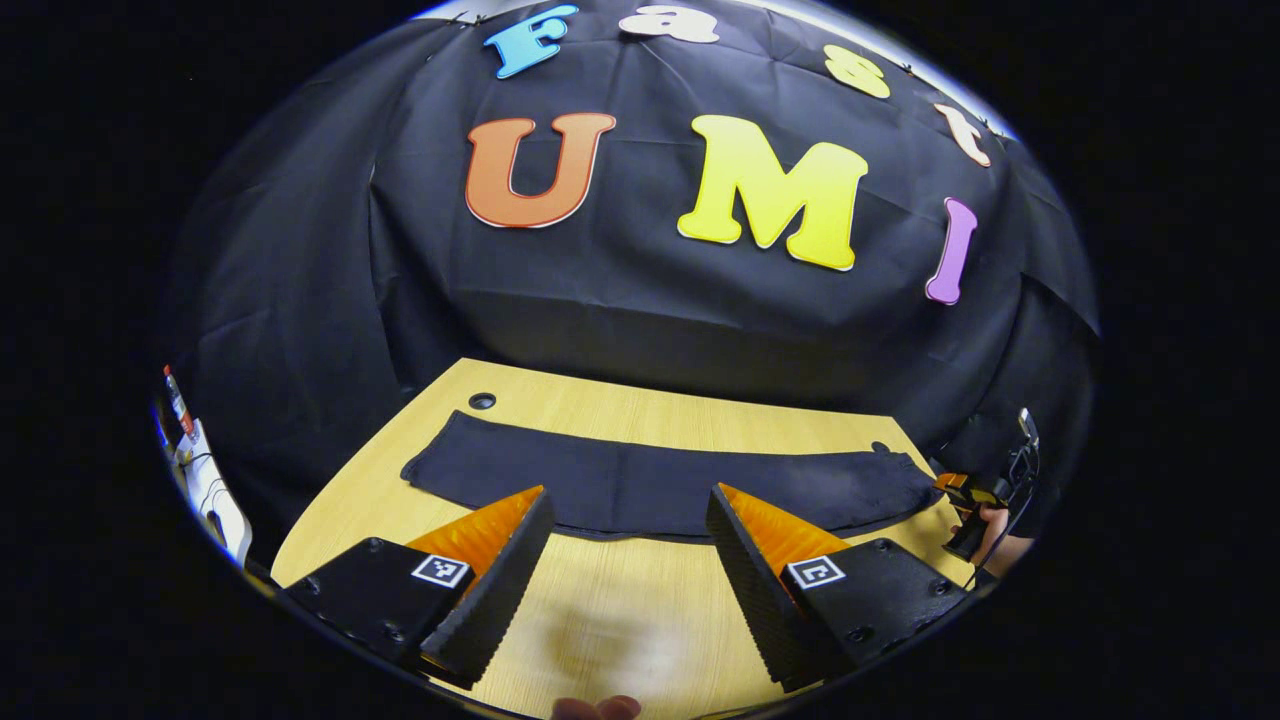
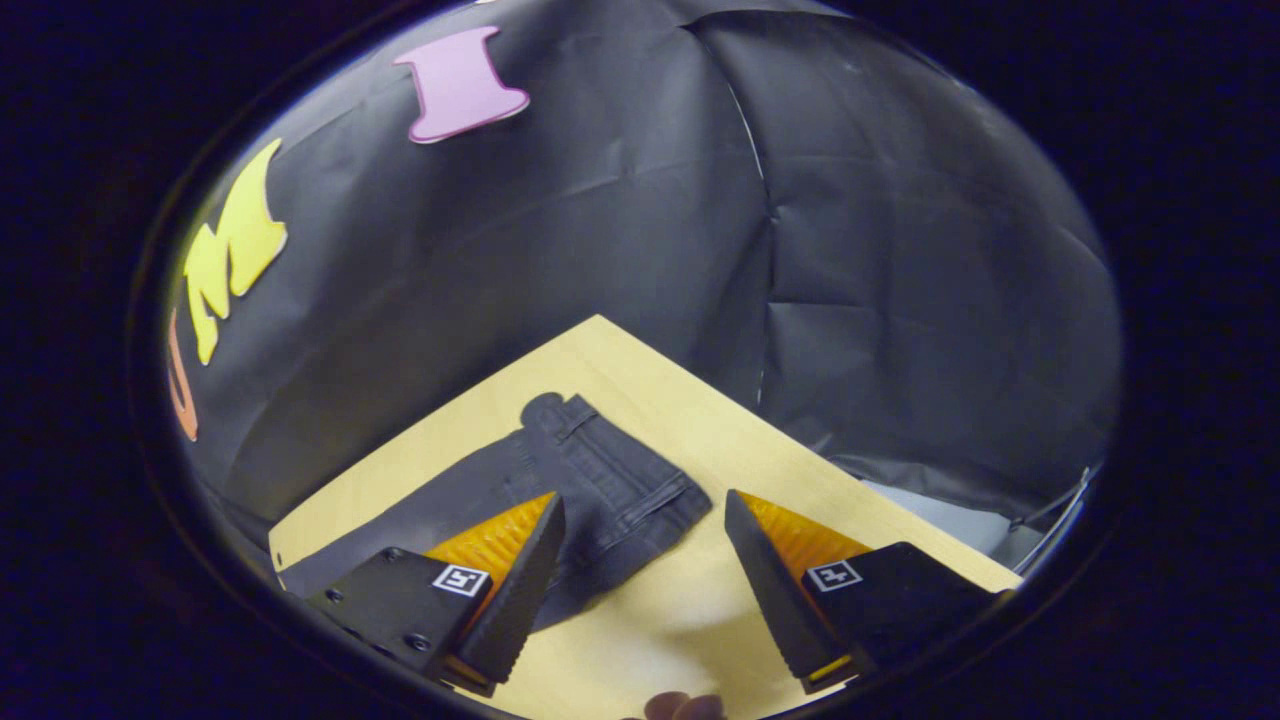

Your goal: Grasp the waist and the cuffs of the jeans and fold them to make the two legs overlap; first hold the waist and fold one-third of the jeans toward the cuffs, then hold the cuffs and fold the remaining one-third in the same direction to finish folding.

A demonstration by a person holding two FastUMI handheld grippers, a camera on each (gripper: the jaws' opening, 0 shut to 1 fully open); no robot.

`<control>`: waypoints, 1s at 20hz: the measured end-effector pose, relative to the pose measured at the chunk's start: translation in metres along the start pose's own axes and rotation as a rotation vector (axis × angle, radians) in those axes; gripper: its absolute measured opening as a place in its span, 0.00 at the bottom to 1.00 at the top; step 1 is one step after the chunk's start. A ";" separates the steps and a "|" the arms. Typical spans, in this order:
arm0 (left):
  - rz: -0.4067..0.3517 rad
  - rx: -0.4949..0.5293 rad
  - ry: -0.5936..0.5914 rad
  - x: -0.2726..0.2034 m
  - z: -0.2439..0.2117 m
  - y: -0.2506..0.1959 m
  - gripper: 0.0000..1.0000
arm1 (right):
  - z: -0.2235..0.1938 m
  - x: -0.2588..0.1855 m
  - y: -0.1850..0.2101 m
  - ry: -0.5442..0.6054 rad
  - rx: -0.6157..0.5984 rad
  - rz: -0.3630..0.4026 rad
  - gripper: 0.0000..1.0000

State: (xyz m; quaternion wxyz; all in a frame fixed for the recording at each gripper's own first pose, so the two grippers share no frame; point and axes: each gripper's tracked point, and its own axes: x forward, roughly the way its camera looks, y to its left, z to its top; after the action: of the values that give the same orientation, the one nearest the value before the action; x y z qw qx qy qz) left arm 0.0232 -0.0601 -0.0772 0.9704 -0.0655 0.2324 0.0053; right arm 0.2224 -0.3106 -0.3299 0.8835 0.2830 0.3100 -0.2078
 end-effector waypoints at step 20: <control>0.083 -0.108 0.005 -0.009 -0.009 0.052 1.00 | 0.004 0.012 0.022 0.027 -0.147 -0.008 0.12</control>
State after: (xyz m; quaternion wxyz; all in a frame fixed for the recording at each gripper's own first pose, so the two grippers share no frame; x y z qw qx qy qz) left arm 0.0086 -0.0091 -0.0877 0.9638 -0.1079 0.2368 0.0580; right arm 0.2446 -0.2988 -0.3275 0.8968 0.2191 0.3375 -0.1840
